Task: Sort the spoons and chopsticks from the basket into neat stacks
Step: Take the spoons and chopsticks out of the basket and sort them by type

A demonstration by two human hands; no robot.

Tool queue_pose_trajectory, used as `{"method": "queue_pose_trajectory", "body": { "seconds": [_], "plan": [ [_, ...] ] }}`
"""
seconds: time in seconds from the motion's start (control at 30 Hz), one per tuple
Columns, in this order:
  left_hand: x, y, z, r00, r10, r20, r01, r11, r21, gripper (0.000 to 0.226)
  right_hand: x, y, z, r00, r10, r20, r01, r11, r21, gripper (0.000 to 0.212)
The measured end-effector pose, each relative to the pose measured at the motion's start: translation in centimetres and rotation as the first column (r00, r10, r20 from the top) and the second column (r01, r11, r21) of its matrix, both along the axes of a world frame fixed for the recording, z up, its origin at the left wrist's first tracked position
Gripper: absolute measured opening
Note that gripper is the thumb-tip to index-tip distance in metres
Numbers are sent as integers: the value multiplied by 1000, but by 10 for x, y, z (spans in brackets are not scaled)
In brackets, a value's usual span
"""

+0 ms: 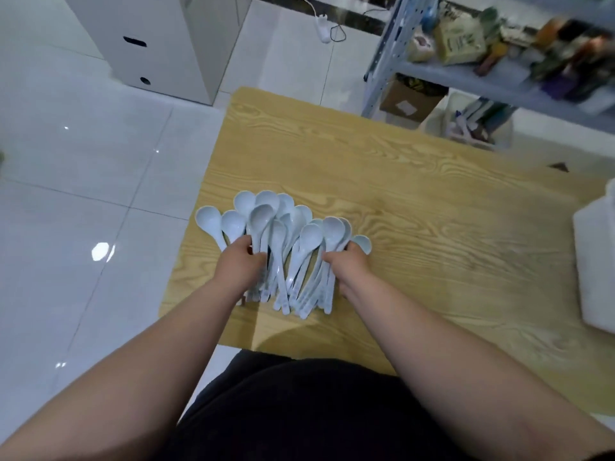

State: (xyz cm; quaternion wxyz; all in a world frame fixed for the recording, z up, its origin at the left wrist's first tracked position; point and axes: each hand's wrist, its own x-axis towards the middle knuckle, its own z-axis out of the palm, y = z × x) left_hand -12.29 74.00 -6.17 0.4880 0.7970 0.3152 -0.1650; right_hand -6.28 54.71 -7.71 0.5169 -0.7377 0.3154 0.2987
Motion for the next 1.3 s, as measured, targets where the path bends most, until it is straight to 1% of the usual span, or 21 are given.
{"method": "queue_pose_trajectory", "body": {
  "seconds": [0.07, 0.13, 0.2, 0.3, 0.33, 0.43, 0.5, 0.57, 0.63, 0.67, 0.73, 0.77, 0.8, 0.87, 0.9, 0.97, 1.03, 1.1, 1.2, 1.3],
  "plan": [
    [6, 6, -2, 993, -120, -11, 121, 991, 66, 7, 4, 10, 0, 999, 33, 16, -32, 998, -51, 32],
    [11, 10, -5, 980, -199, -12, 199, 974, 111, 14, 6, 20, 2, 1000, 25, 14, -23, 997, -79, 31],
    [13, 14, -8, 973, -230, -6, 229, 965, 132, 19, 5, 26, 2, 998, 62, 16, -59, 988, -144, 34],
    [11, 18, -12, 968, -242, 64, 230, 962, 148, 28, 0, 28, 5, 979, 200, 47, -183, 953, -240, 37],
    [9, 19, -14, 965, -251, 77, 236, 957, 167, 37, -2, 28, 6, 971, 236, 48, -217, 943, -251, 34],
    [2, 23, -18, 941, -335, 48, 308, 907, 286, 82, -10, 27, 6, 947, 312, 80, -279, 918, -283, 24],
    [-3, 24, -21, 915, -399, 64, 353, 866, 354, 95, -14, 26, 5, 936, 332, 115, -286, 910, -300, 30],
    [-7, 26, -23, 896, -432, 102, 368, 851, 376, 102, -17, 23, 8, 929, 328, 173, -268, 916, -298, 38],
    [-8, 28, -24, 894, -433, 116, 364, 853, 374, 102, -19, 19, 9, 919, 335, 207, -269, 918, -292, 53],
    [-9, 29, -24, 893, -435, 113, 366, 850, 379, 99, -20, 15, 7, 916, 348, 199, -285, 915, -284, 65],
    [-10, 31, -24, 878, -468, 103, 393, 826, 404, 86, -23, 12, 7, 914, 367, 172, -313, 909, -273, 87],
    [-11, 32, -25, 868, -488, 97, 408, 811, 420, 77, -24, 12, 8, 913, 372, 167, -319, 907, -274, 90],
    [-12, 33, -26, 857, -506, 94, 422, 796, 434, 68, -25, 10, 8, 910, 380, 166, -325, 902, -283, 88],
    [-15, 35, -29, 825, -557, 98, 455, 757, 468, 55, -29, 8, 9, 879, 437, 193, -366, 875, -317, 74],
    [-17, 36, -31, 801, -590, 104, 475, 731, 490, 53, -31, 7, 10, 845, 497, 198, -412, 841, -352, 64],
    [-21, 38, -34, 746, -657, 109, 508, 667, 545, 56, -36, 5, 11, 748, 642, 166, -530, 730, -432, 50],
    [-23, 38, -34, 717, -691, 94, 531, 629, 568, 65, -40, 2, 7, 662, 741, 112, -618, 623, -479, 51],
    [-23, 37, -33, 717, -693, 77, 538, 619, 572, 71, -41, 1, 6, 605, 794, 65, -672, 552, -493, 57],
    [-23, 38, -32, 691, -721, 44, 550, 564, 617, 76, -41, 0, 9, 574, 818, 50, -704, 523, -481, 61],
    [-22, 40, -29, 690, -722, 60, 538, 566, 625, 79, -41, -4, 15, 564, 823, 70, -718, 530, -451, 61]
  ]
}}
